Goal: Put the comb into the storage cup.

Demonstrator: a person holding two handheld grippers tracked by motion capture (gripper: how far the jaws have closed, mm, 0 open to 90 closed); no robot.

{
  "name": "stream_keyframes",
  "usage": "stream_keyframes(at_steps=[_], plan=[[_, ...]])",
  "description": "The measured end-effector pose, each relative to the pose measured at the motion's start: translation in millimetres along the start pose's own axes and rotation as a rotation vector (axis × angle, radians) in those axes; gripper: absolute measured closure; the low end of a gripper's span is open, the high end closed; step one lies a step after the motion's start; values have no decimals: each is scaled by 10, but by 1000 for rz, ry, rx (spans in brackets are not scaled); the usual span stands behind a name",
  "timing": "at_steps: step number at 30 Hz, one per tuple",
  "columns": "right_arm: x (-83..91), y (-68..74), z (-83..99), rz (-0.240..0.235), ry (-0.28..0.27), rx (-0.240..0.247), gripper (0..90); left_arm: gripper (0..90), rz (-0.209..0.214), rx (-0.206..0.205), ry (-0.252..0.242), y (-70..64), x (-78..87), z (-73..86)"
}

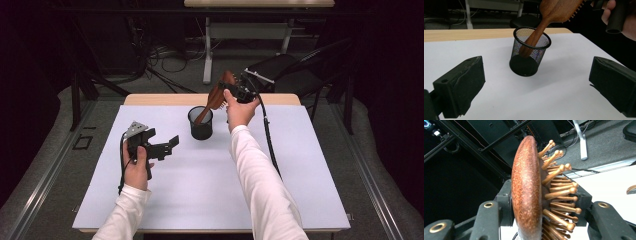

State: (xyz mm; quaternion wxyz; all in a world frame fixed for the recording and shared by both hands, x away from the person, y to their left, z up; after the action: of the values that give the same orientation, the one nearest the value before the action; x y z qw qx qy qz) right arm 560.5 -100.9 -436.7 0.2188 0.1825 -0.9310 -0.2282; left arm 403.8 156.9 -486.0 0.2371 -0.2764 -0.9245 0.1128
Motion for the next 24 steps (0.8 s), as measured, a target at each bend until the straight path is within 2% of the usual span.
stream_keyframes(at_steps=[12,24], plan=[[-65,5,94,2,10,9,477,4,3,1,0,4,-2,3],[-120,-56,200,6,24,-15,477,3,0,2,2,12,-5,4]])
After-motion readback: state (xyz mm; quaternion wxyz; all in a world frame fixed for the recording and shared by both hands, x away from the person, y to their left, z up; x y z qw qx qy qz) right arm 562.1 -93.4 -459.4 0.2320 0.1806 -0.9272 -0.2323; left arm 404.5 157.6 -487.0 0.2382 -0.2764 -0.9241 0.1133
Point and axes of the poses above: each handheld gripper's, and its own axes: x roughly backward along the jaws, z roughly out of its underside, y roughly to its left, the point moved 5 cm from there along -x, roughly forward along the jaws, and after that the axes turned 5 degrees about x, right-handed, at the moved point
